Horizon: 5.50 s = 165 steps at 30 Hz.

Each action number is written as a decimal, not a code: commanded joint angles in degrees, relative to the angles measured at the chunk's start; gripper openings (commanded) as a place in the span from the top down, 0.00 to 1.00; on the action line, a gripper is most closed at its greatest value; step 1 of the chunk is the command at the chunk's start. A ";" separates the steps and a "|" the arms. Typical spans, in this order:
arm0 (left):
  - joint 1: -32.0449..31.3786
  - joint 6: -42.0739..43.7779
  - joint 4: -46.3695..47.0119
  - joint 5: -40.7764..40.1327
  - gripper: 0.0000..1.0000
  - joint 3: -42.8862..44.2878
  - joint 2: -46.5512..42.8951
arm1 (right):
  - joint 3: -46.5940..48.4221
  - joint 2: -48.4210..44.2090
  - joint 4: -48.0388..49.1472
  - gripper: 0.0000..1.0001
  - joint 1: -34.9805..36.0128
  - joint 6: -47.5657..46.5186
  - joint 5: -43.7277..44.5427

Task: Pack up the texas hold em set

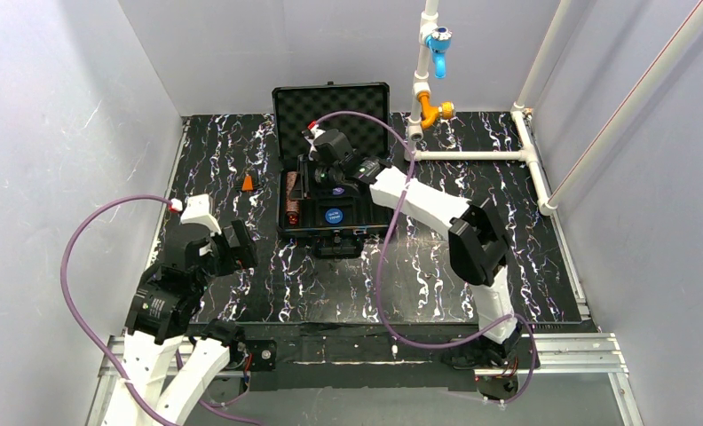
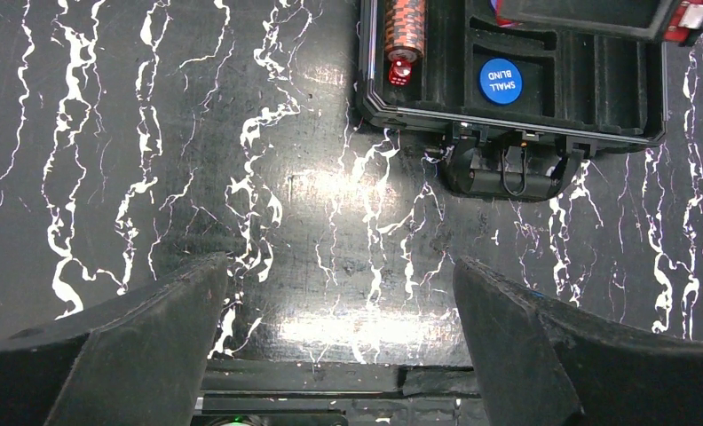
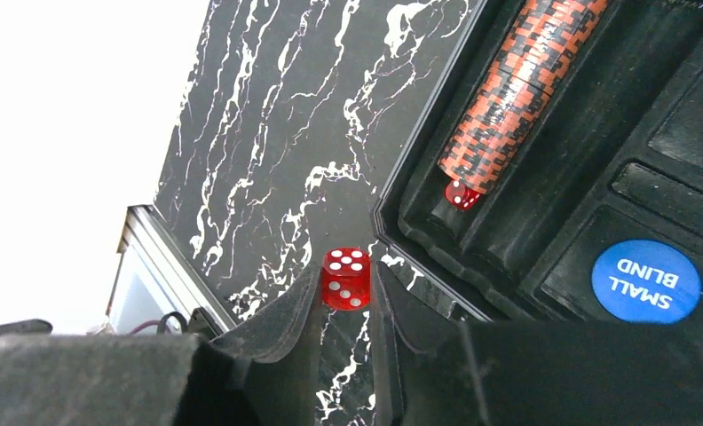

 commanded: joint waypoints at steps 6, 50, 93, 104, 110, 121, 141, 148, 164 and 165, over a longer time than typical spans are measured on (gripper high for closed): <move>0.20 -0.89 -2.08 -6.17 0.02 0.36 -3.13 | 8.46 8.25 2.17 0.99 -1.26 5.24 -6.46; 0.78 -2.63 -3.40 -10.84 0.02 0.36 -6.86 | 4.24 16.60 2.26 0.99 0.85 8.50 -5.19; 1.26 -2.37 -3.11 -10.14 0.02 0.35 -6.81 | 8.93 1.99 -4.08 0.34 0.85 -3.84 0.92; 1.31 -2.33 -3.05 -9.79 0.01 0.35 -6.39 | 6.60 -8.77 -4.52 0.21 0.85 -12.48 7.23; 1.31 -2.28 -3.03 -9.61 0.01 0.35 -6.05 | 1.43 -16.39 -3.65 0.09 0.94 -16.29 11.57; 1.32 -2.12 -2.48 -9.26 0.01 0.10 -4.90 | -12.80 -30.81 -3.33 0.02 0.94 -19.62 24.95; 1.31 -1.46 -1.96 -7.85 0.01 -0.17 -3.66 | 16.97 -7.75 -11.57 0.02 -11.67 -17.46 27.65; 1.41 -1.34 -1.95 -7.76 0.01 -0.17 -3.67 | 25.72 1.80 -12.08 0.04 -13.00 -25.90 36.58; 1.67 -1.32 -1.88 -8.02 0.01 -0.17 -3.86 | 10.82 5.40 -11.81 0.28 -18.92 -24.60 27.91; 1.72 -1.31 -1.94 -8.07 0.01 -0.24 -3.98 | 8.83 4.67 -11.62 0.25 -18.95 -23.57 26.60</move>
